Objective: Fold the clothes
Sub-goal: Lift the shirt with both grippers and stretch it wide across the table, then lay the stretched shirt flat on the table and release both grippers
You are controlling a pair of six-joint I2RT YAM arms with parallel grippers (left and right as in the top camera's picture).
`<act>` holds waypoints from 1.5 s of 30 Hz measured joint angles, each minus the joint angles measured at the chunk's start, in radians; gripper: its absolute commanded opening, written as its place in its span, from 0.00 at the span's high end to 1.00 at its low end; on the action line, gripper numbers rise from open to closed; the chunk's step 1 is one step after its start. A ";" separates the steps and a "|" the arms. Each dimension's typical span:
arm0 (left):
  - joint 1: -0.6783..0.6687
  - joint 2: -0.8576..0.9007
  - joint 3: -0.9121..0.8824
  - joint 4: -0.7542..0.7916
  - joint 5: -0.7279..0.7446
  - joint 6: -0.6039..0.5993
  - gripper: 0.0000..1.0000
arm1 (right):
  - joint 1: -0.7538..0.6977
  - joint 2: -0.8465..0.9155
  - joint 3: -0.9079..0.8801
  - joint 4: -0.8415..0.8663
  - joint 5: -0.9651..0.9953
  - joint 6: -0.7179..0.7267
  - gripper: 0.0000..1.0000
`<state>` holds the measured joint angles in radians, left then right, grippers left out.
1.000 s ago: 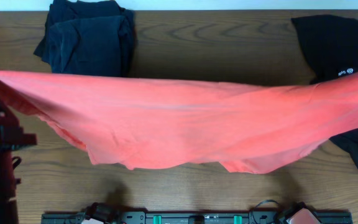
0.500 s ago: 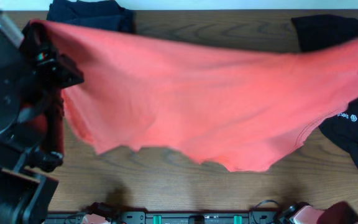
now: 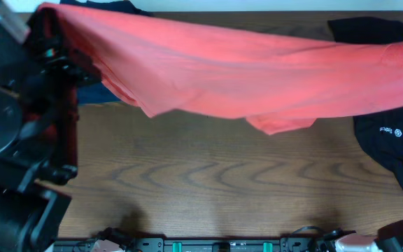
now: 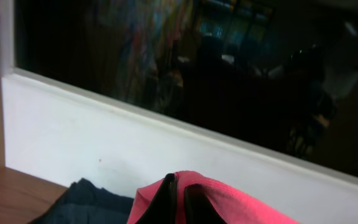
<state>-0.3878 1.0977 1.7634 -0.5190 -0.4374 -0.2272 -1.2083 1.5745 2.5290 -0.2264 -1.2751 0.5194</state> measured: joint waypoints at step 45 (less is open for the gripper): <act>-0.053 0.180 0.019 -0.217 -0.041 -0.068 0.94 | -0.108 -0.007 -0.018 0.222 -0.270 0.471 0.99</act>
<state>-0.4412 1.2781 1.7824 -0.7361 -0.4786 -0.2955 -1.3163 1.5673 2.5107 -0.0044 -1.5455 0.9905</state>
